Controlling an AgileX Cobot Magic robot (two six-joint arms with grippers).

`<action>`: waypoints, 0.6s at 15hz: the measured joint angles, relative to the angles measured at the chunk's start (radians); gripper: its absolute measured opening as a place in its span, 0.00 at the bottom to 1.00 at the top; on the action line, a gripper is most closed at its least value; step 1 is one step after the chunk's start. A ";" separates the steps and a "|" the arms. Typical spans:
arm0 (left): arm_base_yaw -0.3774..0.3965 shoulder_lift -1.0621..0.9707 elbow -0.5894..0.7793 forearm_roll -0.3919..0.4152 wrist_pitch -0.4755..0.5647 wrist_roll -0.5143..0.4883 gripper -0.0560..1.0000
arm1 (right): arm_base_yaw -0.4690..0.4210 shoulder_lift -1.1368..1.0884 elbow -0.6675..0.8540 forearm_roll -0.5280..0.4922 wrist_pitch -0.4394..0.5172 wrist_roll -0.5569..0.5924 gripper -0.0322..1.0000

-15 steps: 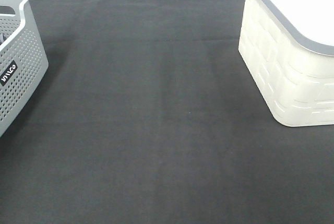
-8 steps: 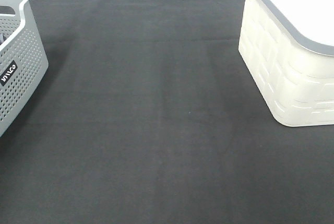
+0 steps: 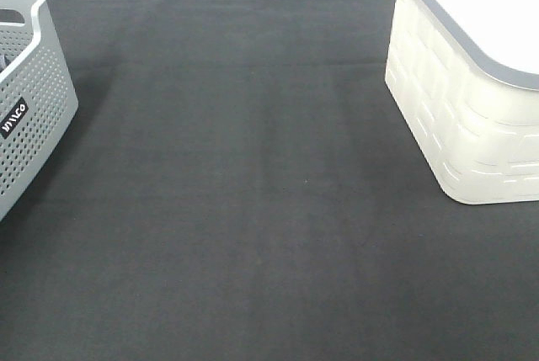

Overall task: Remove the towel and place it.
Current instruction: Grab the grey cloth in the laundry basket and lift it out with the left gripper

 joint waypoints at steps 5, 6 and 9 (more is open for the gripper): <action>-0.001 -0.175 -0.085 -0.054 0.028 -0.036 0.05 | 0.000 0.000 0.000 0.000 0.000 0.000 0.63; -0.001 -0.199 -0.103 -0.068 0.030 -0.063 0.05 | 0.000 0.000 0.000 0.000 0.000 0.000 0.63; -0.001 -0.262 -0.146 -0.108 0.032 -0.170 0.05 | 0.000 0.000 0.000 0.000 0.000 0.000 0.63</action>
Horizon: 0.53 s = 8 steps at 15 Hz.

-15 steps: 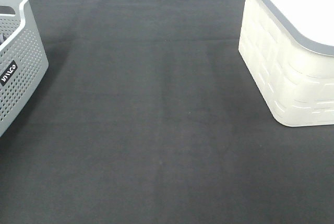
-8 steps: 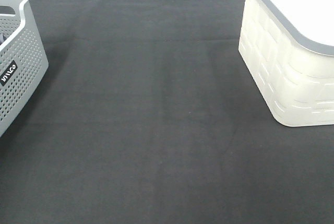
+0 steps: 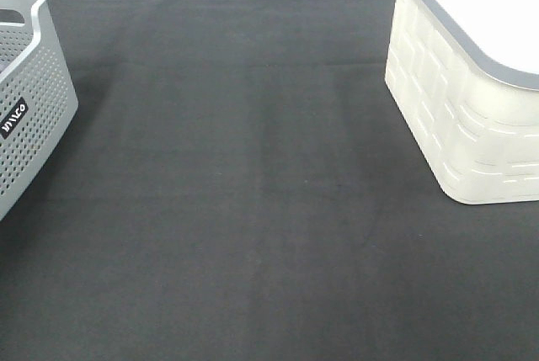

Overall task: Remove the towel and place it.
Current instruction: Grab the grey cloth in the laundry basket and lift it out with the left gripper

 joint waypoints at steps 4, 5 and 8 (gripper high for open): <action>0.000 -0.028 -0.066 -0.060 0.002 -0.024 0.05 | 0.000 0.000 0.000 0.000 0.000 0.000 0.63; 0.000 -0.039 -0.090 -0.082 0.002 -0.024 0.05 | 0.000 0.000 0.000 0.000 0.000 0.000 0.63; 0.000 -0.066 -0.173 -0.147 0.004 -0.024 0.05 | 0.000 0.000 0.000 0.000 0.000 0.000 0.63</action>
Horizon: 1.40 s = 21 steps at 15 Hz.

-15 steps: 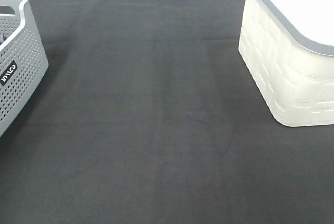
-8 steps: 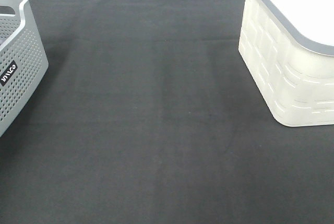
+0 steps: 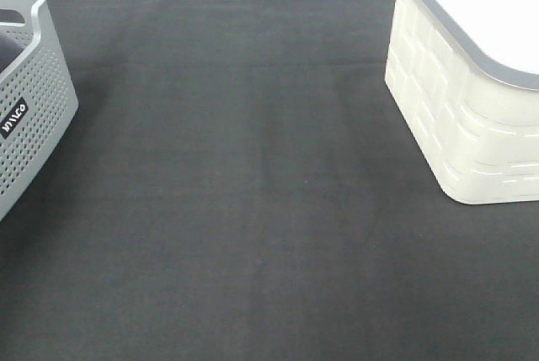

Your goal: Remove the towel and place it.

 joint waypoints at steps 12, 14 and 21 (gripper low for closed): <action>-0.395 -0.001 -0.123 -0.177 -0.356 0.260 0.05 | 0.000 0.101 -0.067 0.115 -0.148 -0.040 0.63; -0.468 -0.001 -0.123 -0.178 -0.366 0.308 0.05 | 0.000 0.191 -0.099 0.183 -0.189 -0.145 0.63; -0.533 0.030 -0.123 -0.189 -0.271 0.325 0.05 | 0.000 0.494 -0.199 0.507 -0.258 -0.556 0.63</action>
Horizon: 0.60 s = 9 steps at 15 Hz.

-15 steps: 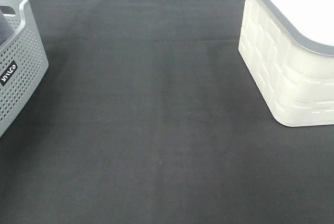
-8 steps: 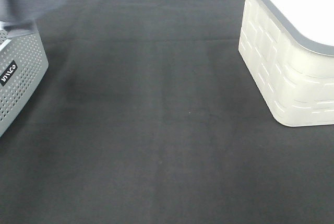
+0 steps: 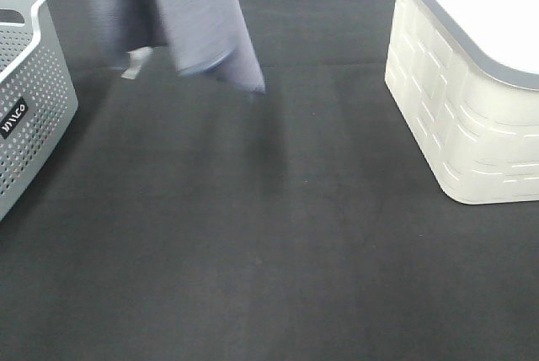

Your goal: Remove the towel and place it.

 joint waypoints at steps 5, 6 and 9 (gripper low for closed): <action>0.000 0.005 0.000 -0.049 0.096 0.000 0.05 | 0.000 0.186 -0.002 0.454 0.073 -0.443 0.63; 0.000 0.005 0.000 -0.051 0.108 0.001 0.05 | 0.000 0.225 -0.004 0.573 0.110 -0.551 0.63; 0.000 0.005 0.000 -0.111 0.115 0.047 0.05 | 0.000 0.362 -0.007 0.834 0.220 -0.799 0.63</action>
